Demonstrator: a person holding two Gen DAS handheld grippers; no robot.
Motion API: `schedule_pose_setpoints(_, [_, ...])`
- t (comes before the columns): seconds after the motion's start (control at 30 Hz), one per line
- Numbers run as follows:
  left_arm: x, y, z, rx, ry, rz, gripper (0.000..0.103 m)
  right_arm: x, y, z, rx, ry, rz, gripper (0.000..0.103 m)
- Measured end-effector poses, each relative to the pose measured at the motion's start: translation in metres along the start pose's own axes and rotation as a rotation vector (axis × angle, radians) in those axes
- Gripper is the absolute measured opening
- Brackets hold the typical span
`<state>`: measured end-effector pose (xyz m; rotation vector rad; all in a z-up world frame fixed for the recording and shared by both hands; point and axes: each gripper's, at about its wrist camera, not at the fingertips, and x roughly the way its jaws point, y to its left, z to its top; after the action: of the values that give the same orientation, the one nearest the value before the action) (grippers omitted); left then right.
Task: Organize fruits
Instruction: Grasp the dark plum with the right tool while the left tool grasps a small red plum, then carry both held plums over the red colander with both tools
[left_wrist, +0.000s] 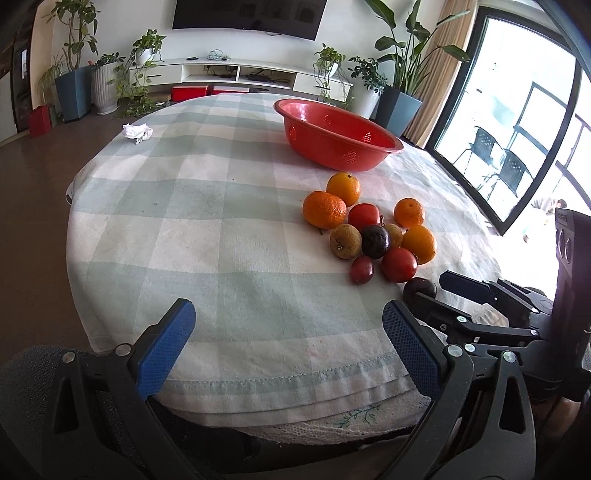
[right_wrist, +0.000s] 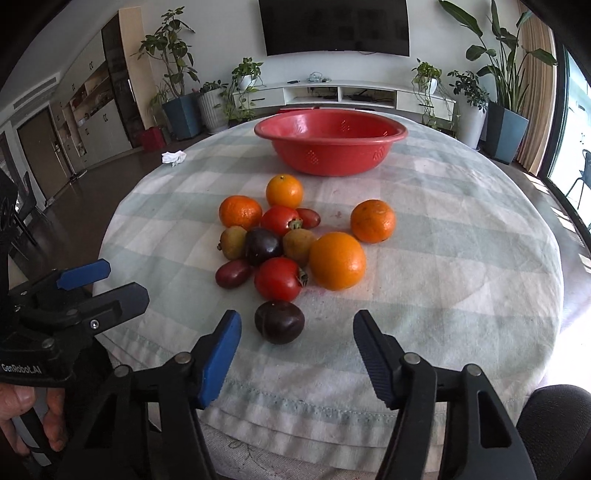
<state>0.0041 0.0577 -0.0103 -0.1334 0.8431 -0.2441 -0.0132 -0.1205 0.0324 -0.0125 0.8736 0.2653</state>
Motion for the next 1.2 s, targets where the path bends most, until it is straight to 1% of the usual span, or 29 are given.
schedule_pose_setpoints(0.13, [0.001, 0.000, -0.001, -0.001, -0.007, -0.012, 0.103, 0.006, 0.004, 0.002, -0.022, 0.011, -0.001, 0.058])
schedule_pose_setpoints(0.27, [0.003, 0.002, -0.001, -0.024, -0.034, -0.040, 0.103, 0.011, 0.008, 0.003, -0.055, 0.017, 0.000, 0.049])
schedule_pose_setpoints(0.43, [0.011, -0.007, 0.000, 0.024, 0.006, -0.035, 0.103, 0.012, 0.008, 0.002, -0.070, 0.006, 0.006, 0.037])
schedule_pose_setpoints(0.47, [0.012, -0.008, 0.000, 0.030, 0.011, -0.036, 0.103, 0.012, 0.007, 0.003, -0.069, 0.006, 0.015, 0.032])
schedule_pose_setpoints(0.53, [0.015, -0.011, 0.002, 0.044, 0.028, -0.031, 0.103, 0.010, 0.005, 0.002, -0.062, 0.002, 0.027, 0.032])
schedule_pose_setpoints(0.6, [0.018, -0.015, 0.004, 0.065, 0.051, -0.004, 0.103, 0.008, 0.003, 0.002, -0.051, -0.002, 0.039, 0.031])
schedule_pose_setpoints(0.77, [0.019, -0.035, 0.013, 0.194, 0.031, 0.003, 0.102, -0.006, -0.012, 0.003, 0.004, -0.031, 0.059, 0.031])
schedule_pose_setpoints(0.83, [0.024, -0.045, 0.017, 0.241, 0.041, -0.007, 0.096, -0.011, -0.021, 0.005, 0.032, -0.047, 0.054, 0.031])
schedule_pose_setpoints(0.87, [0.029, -0.050, 0.019, 0.259, 0.058, -0.020, 0.085, -0.013, -0.025, 0.005, 0.044, -0.054, 0.050, 0.031])
schedule_pose_setpoints(0.9, [0.034, -0.053, 0.021, 0.271, 0.073, -0.033, 0.070, -0.014, -0.028, 0.006, 0.054, -0.059, 0.045, 0.031])
schedule_pose_setpoints(0.93, [0.038, -0.057, 0.022, 0.281, 0.087, -0.039, 0.063, -0.015, -0.031, 0.005, 0.064, -0.063, 0.044, 0.031])
schedule_pose_setpoints(0.97, [0.044, -0.059, 0.023, 0.288, 0.103, -0.044, 0.050, -0.015, -0.033, 0.005, 0.070, -0.068, 0.043, 0.031])
schedule_pose_setpoints(1.0, [0.049, -0.062, 0.023, 0.295, 0.119, -0.052, 0.039, -0.016, -0.035, 0.005, 0.074, -0.073, 0.044, 0.031])
schedule_pose_setpoints(1.07, [0.057, -0.065, 0.022, 0.303, 0.144, -0.062, 0.032, -0.018, -0.038, 0.005, 0.082, -0.083, 0.048, 0.031])
schedule_pose_setpoints(1.2, [0.065, -0.067, 0.023, 0.317, 0.163, -0.070, 0.032, -0.021, -0.044, 0.005, 0.097, -0.101, 0.059, 0.031])
